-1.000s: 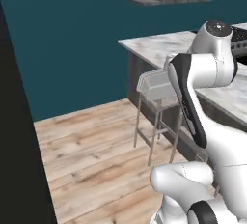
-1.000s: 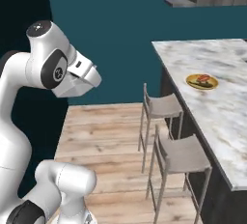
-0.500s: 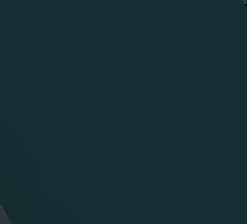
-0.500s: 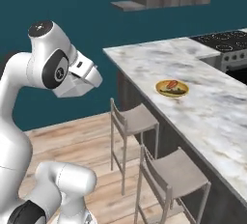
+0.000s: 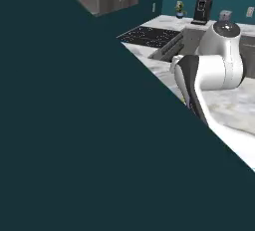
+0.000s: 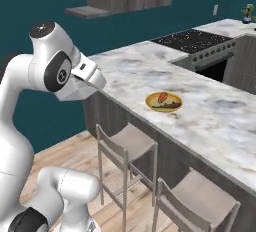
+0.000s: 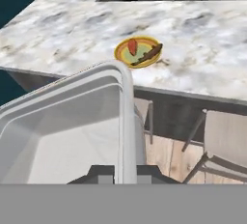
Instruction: Retrieve the tupperware and aluminum foil from the cabinet and place them on the dining counter near the plate with sweet potato and fish to prepare for storing leftovers.
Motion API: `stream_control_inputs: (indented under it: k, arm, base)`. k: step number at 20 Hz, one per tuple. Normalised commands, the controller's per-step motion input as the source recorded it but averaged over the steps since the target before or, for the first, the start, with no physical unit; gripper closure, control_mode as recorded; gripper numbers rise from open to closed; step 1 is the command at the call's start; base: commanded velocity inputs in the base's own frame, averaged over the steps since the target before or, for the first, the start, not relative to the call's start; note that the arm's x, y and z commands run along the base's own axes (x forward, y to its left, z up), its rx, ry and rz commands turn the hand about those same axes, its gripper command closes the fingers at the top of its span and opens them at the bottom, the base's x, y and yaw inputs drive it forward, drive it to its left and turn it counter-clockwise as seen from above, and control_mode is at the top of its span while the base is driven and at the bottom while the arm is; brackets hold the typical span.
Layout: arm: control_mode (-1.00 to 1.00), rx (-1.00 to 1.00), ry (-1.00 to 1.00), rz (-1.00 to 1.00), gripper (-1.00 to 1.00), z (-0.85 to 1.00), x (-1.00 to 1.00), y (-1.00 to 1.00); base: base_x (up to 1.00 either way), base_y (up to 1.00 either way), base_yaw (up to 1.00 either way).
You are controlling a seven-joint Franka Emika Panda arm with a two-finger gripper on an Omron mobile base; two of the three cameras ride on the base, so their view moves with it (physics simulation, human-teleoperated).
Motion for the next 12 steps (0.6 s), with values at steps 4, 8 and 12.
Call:
stream_control_inputs:
  k: [4,8,12]
  arm:
    - [1.00,0.00,0.00,0.00,1.00,0.00,0.00,0.00]
    - [1.00,0.00,0.00,0.00,1.00,0.00,0.00,0.00]
    - [1.00,0.00,0.00,0.00,1.00,0.00,0.00,0.00]
  base:
    - [0.76,0.65,-0.54]
    - [0.72,0.59,-0.56]
    - [0.66,0.40,-0.59]
